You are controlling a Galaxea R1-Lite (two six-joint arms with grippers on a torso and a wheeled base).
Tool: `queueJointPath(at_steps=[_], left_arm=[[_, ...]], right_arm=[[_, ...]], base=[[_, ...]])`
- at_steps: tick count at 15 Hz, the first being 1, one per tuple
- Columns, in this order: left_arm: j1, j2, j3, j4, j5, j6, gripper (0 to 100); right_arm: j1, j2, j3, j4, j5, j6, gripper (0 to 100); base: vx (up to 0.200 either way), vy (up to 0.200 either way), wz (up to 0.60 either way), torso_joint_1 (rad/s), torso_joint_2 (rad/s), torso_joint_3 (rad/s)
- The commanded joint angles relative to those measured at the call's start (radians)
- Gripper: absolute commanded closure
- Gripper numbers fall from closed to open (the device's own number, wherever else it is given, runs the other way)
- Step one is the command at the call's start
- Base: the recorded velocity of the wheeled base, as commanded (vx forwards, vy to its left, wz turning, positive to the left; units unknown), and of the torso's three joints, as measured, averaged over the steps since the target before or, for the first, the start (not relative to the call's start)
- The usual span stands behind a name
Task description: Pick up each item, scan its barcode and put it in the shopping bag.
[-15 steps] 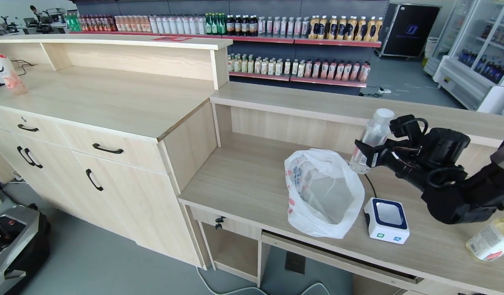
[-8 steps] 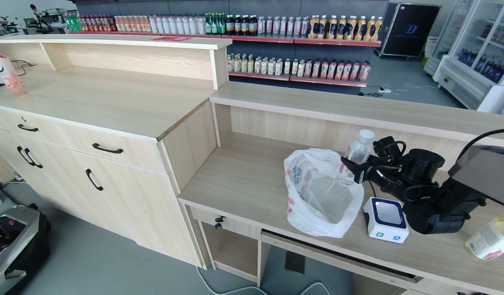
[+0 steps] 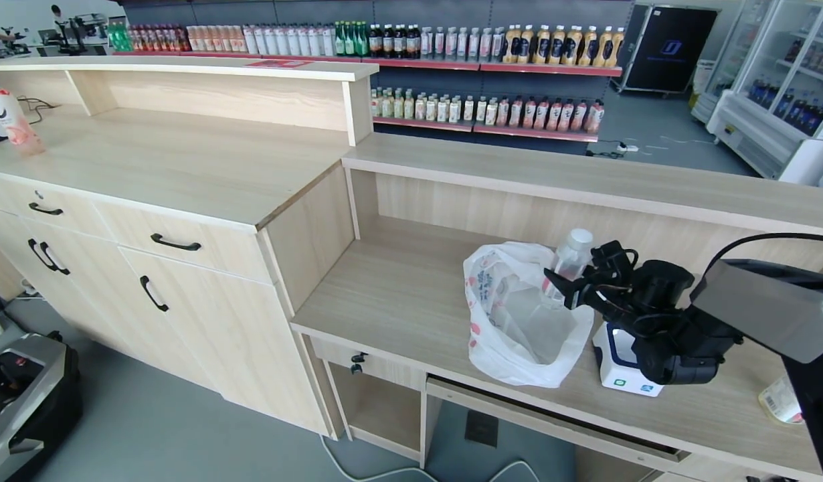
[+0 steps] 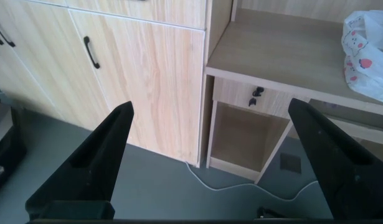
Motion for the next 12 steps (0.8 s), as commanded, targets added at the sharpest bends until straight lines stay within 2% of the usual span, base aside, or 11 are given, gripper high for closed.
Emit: queueJointPath(at_steps=[1,4,12], left_arm=[[0.000,0.000,0.000,0.000,0.001,0.000,0],[0.000,0.000,0.000,0.000,0.001,0.000,0],[0.000,0.000,0.000,0.000,0.001,0.000,0]], right_arm=[[0.004,0.058,-0.055,0.002,0.004,0.000,100],[0.007,0.085,-0.096,0.037,0.004,-0.002,100],[0.009,0.124,-0.084,0.036,0.004,-0.006,100]], base=[[0.000,0.000,0.00,0.000,0.00,0.000],[0.000,0.000,0.00,0.000,0.00,0.000],[0.000,0.000,0.00,0.000,0.00,0.000]])
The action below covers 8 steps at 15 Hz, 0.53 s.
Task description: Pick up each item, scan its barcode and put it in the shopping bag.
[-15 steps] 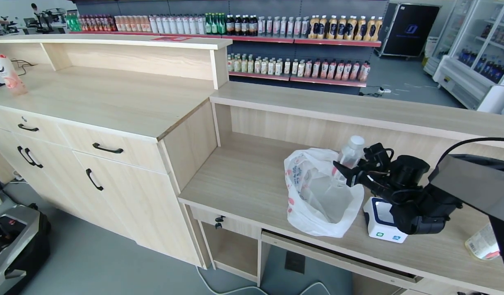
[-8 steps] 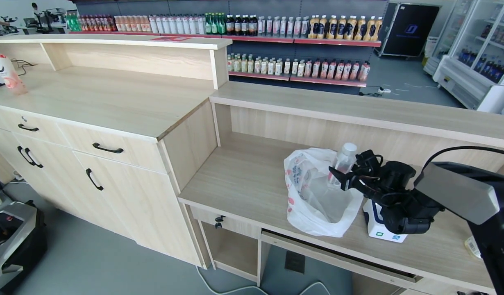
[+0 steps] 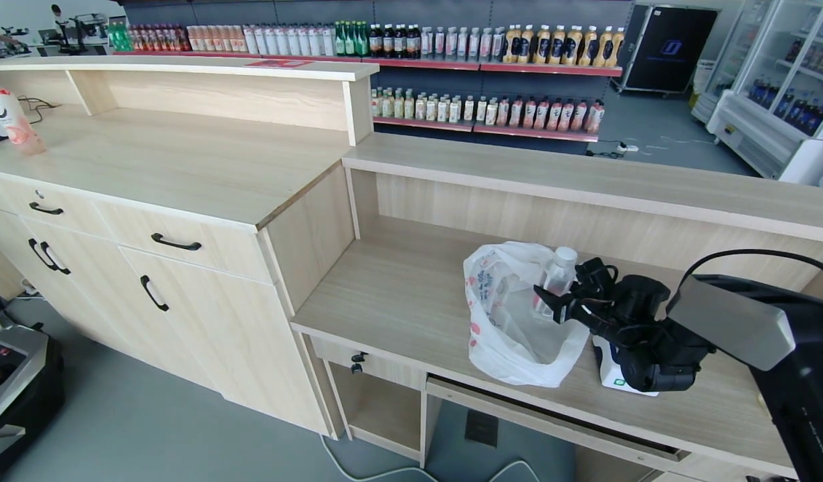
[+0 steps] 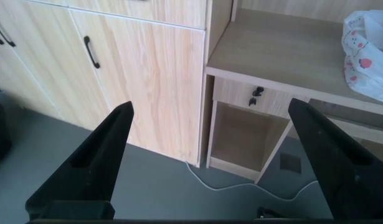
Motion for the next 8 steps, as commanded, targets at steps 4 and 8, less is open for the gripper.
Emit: queueJointPath(at_steps=[4,8], left_arm=[[0.000,0.000,0.000,0.000,0.000,0.000,0],[0.000,0.000,0.000,0.000,0.000,0.000,0]], right_arm=[[0.000,0.012,0.000,0.000,-0.001,-0.004,100],[-0.005,0.015,0.003,0.005,-0.002,-0.007,0]], base=[[0.000,0.000,0.00,0.000,0.00,0.000],[0.000,0.000,0.00,0.000,0.00,0.000]])
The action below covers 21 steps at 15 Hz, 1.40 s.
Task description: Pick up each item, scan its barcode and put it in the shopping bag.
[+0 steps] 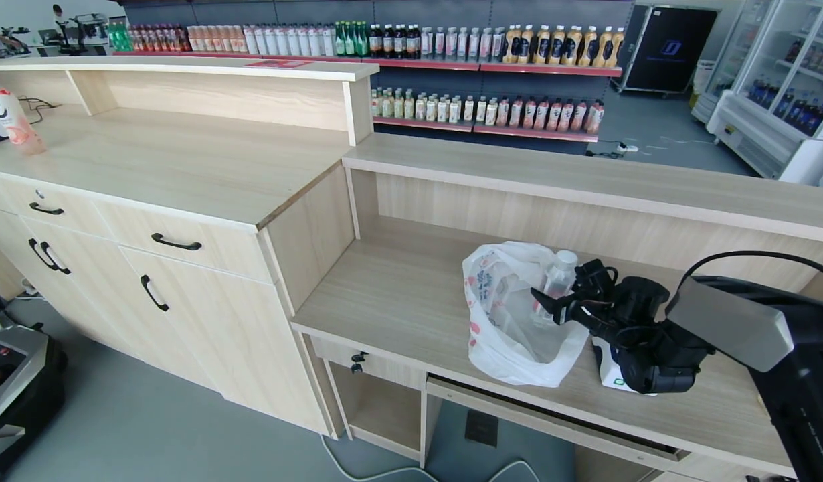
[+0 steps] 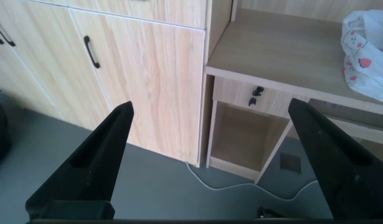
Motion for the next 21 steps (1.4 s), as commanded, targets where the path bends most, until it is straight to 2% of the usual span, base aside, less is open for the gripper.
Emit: queueJointPath(at_steps=[1,3,6,8,10,13,14,16,17,19,21], left_arm=[[0.000,0.000,0.000,0.000,0.000,0.000,0],[0.000,0.000,0.000,0.000,0.000,0.000,0],[0.000,0.000,0.000,0.000,0.000,0.000,0],[0.000,0.000,0.000,0.000,0.000,0.000,0],[0.000,0.000,0.000,0.000,0.000,0.000,0],[0.000,0.000,0.000,0.000,0.000,0.000,0],[0.000,0.000,0.000,0.000,0.000,0.000,0],[0.000,0.000,0.000,0.000,0.000,0.000,0],[0.000,0.000,0.000,0.000,0.000,0.000,0],[0.000,0.000,0.000,0.000,0.000,0.000,0],[0.000,0.000,0.000,0.000,0.000,0.000,0]], right_arm=[[-0.001,0.002,0.000,0.005,0.000,-0.001,0],[0.000,-0.024,-0.002,-0.001,0.000,0.007,0],[-0.004,-0.247,0.081,0.035,-0.006,0.012,0],[-0.026,-0.488,0.210,0.100,-0.034,0.004,0],[-0.055,-0.745,0.426,0.164,-0.129,-0.030,0],[-0.175,-1.063,0.725,0.206,-0.160,-0.183,0],[-0.219,-1.147,0.736,0.309,-0.166,-0.238,0],[-0.365,-1.278,0.731,0.493,-0.174,-0.306,0],[-0.419,-1.336,0.731,0.565,-0.237,-0.307,0],[-0.512,-1.414,0.737,0.675,-0.390,-0.266,0],[-0.587,-1.420,0.745,0.732,-0.433,-0.191,0]], base=[[0.000,0.000,0.00,0.000,0.00,0.000],[0.000,0.000,0.00,0.000,0.00,0.000],[0.000,0.000,0.00,0.000,0.00,0.000],[0.000,0.000,0.00,0.000,0.00,0.000],[0.000,0.000,0.00,0.000,0.00,0.000],[0.000,0.000,0.00,0.000,0.00,0.000],[0.000,0.000,-0.60,-0.007,0.01,0.002],[0.000,0.000,-0.60,-0.005,0.00,0.000],[0.000,0.000,-0.60,-0.002,0.00,0.002],[0.000,0.000,-0.60,0.005,0.00,0.005],[0.000,0.000,-0.60,0.000,0.00,0.005]])
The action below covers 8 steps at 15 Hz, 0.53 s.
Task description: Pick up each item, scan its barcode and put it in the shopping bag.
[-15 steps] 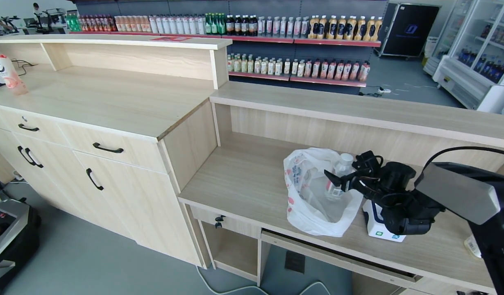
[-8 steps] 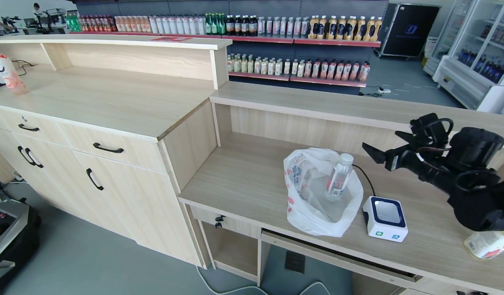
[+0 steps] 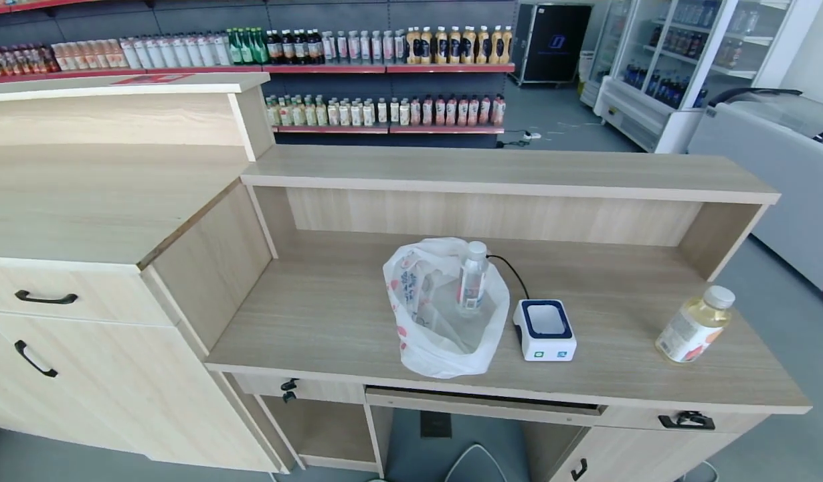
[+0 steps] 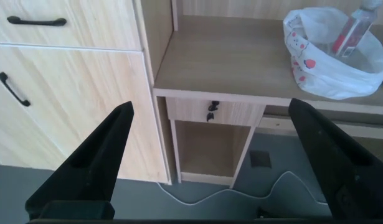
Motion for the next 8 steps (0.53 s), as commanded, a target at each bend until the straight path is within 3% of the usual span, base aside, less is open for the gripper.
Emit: queueJointPath(at_steps=[1,3,6,8], left_arm=[[0.001,0.000,0.000,0.000,0.000,0.000,0],[0.001,0.000,0.000,0.000,0.000,0.000,0],[0.001,0.000,0.000,0.000,0.000,0.000,0],[0.001,0.000,0.000,0.000,0.000,0.000,0]], right_arm=[[-0.096,-0.046,0.011,0.025,-0.022,0.088,0],[-0.127,0.096,0.016,-0.027,-0.020,0.204,0],[-0.121,0.311,0.027,-0.243,-0.019,0.241,0],[-0.072,0.514,0.024,-0.449,0.043,0.229,0]], base=[[0.000,0.000,-0.60,0.012,0.00,-0.002],[0.000,0.000,0.00,0.000,0.00,0.000],[0.000,0.000,0.00,0.000,0.00,0.000],[0.000,0.000,0.00,0.000,0.00,0.000]])
